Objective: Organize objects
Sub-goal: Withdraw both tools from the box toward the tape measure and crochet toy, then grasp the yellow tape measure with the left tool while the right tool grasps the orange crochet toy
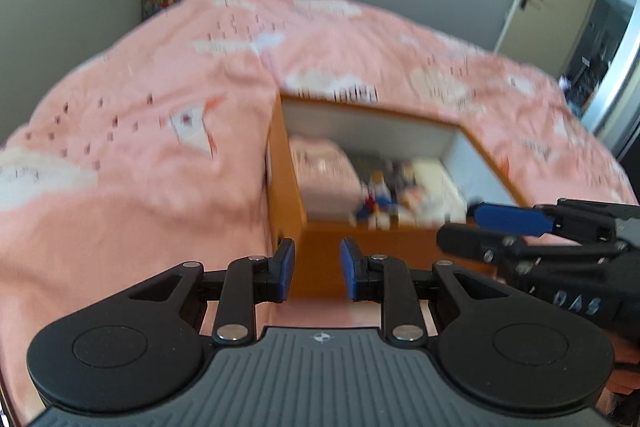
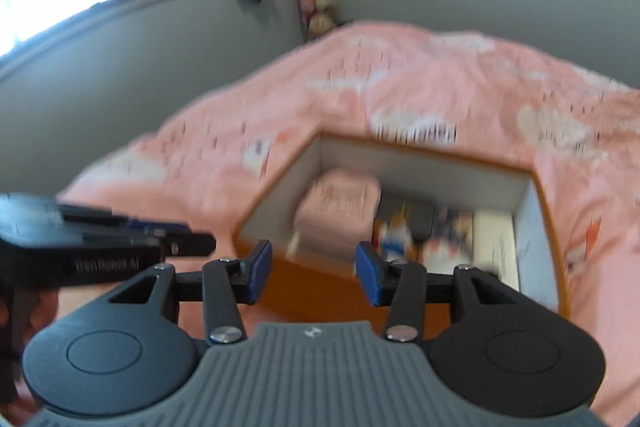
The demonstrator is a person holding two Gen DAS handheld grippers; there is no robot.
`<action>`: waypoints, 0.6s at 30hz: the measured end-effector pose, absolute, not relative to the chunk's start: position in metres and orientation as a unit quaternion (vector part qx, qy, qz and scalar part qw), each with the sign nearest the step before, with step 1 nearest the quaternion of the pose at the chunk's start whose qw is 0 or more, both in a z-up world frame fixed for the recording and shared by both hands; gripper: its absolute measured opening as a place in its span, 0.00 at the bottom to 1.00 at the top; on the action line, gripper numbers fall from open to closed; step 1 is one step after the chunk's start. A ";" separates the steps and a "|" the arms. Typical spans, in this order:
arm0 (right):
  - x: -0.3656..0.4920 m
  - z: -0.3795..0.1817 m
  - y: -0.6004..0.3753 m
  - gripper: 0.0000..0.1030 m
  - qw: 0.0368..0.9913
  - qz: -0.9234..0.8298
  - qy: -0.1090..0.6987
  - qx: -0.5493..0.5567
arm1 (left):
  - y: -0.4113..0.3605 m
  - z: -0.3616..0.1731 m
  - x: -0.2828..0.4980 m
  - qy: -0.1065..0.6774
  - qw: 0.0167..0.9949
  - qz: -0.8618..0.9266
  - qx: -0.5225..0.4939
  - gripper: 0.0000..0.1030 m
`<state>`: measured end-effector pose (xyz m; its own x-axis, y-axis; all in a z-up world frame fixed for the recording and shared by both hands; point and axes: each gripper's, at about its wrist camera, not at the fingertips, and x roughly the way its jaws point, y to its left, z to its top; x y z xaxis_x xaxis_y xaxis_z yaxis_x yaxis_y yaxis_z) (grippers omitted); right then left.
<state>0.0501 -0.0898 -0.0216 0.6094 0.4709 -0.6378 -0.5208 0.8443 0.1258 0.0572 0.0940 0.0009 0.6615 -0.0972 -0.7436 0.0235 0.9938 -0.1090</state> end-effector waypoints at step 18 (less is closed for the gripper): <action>0.003 -0.121 -0.048 0.45 0.793 0.343 0.488 -0.120 | 0.108 -0.064 0.013 0.527 0.848 -0.019 -0.049 0.27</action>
<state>0.0028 -0.0481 -0.1209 0.2880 0.4267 -0.8573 -0.6612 0.7362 0.1443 0.0126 0.1079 -0.0644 0.4447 -0.0838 -0.8918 -0.0198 0.9944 -0.1034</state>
